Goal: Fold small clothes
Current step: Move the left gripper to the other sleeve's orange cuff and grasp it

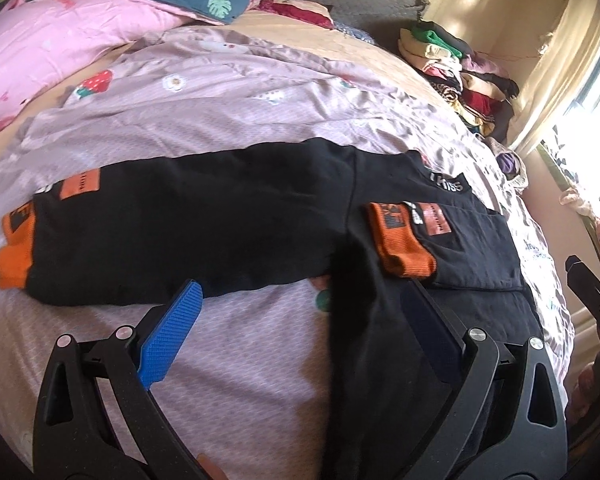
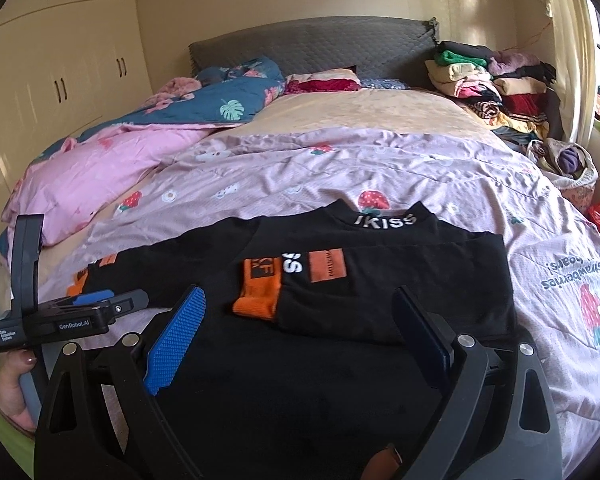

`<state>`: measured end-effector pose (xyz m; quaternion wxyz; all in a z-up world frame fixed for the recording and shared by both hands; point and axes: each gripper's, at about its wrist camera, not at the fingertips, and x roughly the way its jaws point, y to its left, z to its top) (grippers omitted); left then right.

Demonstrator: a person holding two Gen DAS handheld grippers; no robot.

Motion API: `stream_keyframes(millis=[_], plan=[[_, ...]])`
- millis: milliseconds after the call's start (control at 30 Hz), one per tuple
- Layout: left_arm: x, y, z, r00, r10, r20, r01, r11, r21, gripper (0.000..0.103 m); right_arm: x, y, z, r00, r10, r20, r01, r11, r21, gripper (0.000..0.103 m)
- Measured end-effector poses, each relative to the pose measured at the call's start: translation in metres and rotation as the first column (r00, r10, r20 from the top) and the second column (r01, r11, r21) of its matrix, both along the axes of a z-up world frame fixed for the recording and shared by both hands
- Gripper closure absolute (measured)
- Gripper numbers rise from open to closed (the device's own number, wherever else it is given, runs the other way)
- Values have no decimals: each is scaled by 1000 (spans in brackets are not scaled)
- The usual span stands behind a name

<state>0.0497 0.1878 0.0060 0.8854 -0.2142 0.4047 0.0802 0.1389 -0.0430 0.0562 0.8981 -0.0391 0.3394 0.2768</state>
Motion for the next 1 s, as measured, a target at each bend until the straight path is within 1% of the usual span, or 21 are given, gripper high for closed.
stream_keyframes(millis=[300,500,733,833,1000], plan=[[-19,24,-4,998,57,4,-57,998,-22,10,-20,36,-4,997,77,15,-76,996,-46,10],[-30,36,-13,996,88,-2,-88,995,-40,10,-30,57,-10,993,118,5,-117,991,-69,10],[-47,57,-24,989,149,-18,-150,987,-57,10,-41,79,-20,987,163,-14,-164,982,-90,10],[-55,66,-29,985,170,-29,-171,984,-51,10,-47,87,-22,983,182,-13,-182,978,-104,10],[-69,82,-37,977,209,-44,-212,975,-69,10,-52,95,-26,981,193,-20,-194,975,-113,10]])
